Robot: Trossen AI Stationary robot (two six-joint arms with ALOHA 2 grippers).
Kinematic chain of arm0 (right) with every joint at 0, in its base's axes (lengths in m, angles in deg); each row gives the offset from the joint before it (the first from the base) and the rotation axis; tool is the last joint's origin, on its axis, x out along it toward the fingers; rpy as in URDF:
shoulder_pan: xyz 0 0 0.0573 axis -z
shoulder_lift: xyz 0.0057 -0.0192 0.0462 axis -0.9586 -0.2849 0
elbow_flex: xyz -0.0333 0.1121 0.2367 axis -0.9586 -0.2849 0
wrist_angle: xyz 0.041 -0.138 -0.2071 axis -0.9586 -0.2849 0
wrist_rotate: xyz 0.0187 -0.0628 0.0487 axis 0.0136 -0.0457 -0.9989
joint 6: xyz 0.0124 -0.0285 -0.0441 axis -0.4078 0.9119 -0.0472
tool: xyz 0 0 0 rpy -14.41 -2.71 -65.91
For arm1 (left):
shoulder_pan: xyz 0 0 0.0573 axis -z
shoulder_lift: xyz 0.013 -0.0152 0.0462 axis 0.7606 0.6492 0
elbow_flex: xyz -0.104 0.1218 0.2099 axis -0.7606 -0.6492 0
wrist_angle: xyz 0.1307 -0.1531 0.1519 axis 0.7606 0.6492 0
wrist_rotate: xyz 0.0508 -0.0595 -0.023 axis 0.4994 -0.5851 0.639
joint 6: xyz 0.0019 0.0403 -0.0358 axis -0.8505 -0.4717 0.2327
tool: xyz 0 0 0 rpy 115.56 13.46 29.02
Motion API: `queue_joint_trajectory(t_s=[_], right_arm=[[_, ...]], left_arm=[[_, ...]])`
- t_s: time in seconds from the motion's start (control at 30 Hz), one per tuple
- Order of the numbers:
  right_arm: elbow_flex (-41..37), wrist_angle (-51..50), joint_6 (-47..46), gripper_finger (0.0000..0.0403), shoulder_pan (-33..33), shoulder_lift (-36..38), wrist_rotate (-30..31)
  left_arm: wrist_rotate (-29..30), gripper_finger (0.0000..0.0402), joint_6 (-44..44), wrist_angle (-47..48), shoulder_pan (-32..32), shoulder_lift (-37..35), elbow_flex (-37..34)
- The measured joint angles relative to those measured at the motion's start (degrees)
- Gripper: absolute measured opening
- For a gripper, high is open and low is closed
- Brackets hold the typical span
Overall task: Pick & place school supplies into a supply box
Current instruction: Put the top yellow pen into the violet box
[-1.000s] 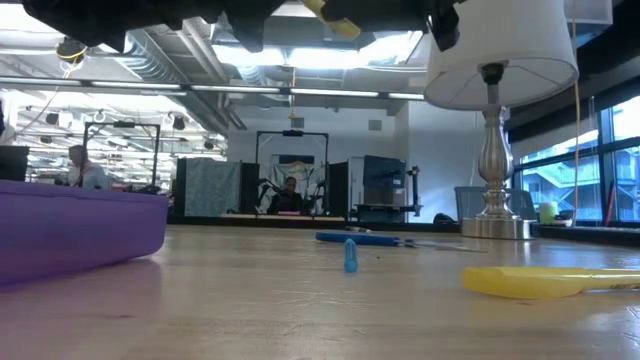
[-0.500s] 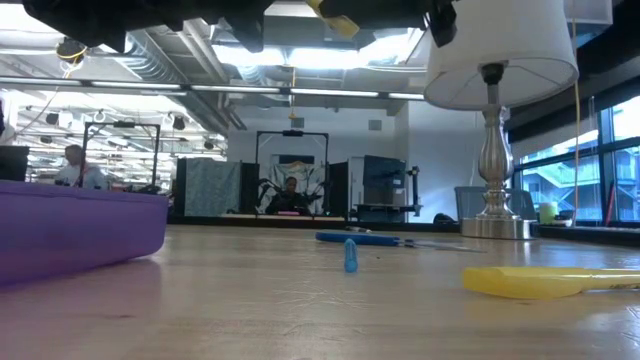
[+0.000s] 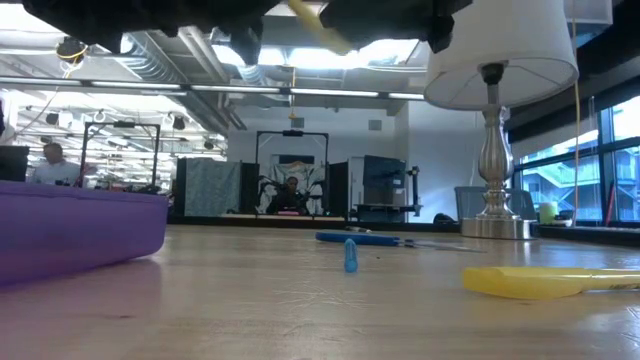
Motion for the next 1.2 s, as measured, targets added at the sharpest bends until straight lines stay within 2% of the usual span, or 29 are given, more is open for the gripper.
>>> queue_joint_trajectory(t_s=[0.2,0.37,0.5,0.63,0.73,0.9,1.0,1.2], right_arm=[[0.0,-0.44,2.83,0.0199,-0.11,0.02,-1.52],[0.0,-2.8,0.24,0.0228,-0.11,0.09,-3.92],[0.0,-7.05,-1.69,0.0232,0.06,0.17,-6.22],[0.0,-10.88,-3.27,0.0229,1.2,0.17,-6.24],[0.0,-11.97,-3.24,0.0228,2.39,0.17,-6.22],[0.0,-13.89,-4.66,0.0228,4.51,0.17,-8.06],[0.0,-14.06,-4.5,0.0228,5.48,0.19,-9.34],[0.0,-14.87,-4.23,0.0228,7.02,0.17,-9.58]], left_arm=[[0.42,0.0019,4.21,11.98,0.01,-4.15,0.0],[0.11,0.0021,11.16,24.18,0.01,-9.19,0.02],[-3.28,0.0021,23.85,37.74,0.01,-12.21,0.0],[-8.59,0.0021,38.56,46.34,0.91,-12.56,0.0],[-11.37,0.0021,45.09,50.39,3.62,-11.21,0.59],[-11.74,0.0021,51.55,59.62,7.56,-7.9,4.0],[-12.29,0.0021,53.98,63.59,8.73,-5.26,6.08],[-18.12,0.0021,55.33,67.35,10.59,2.42,10.36]])
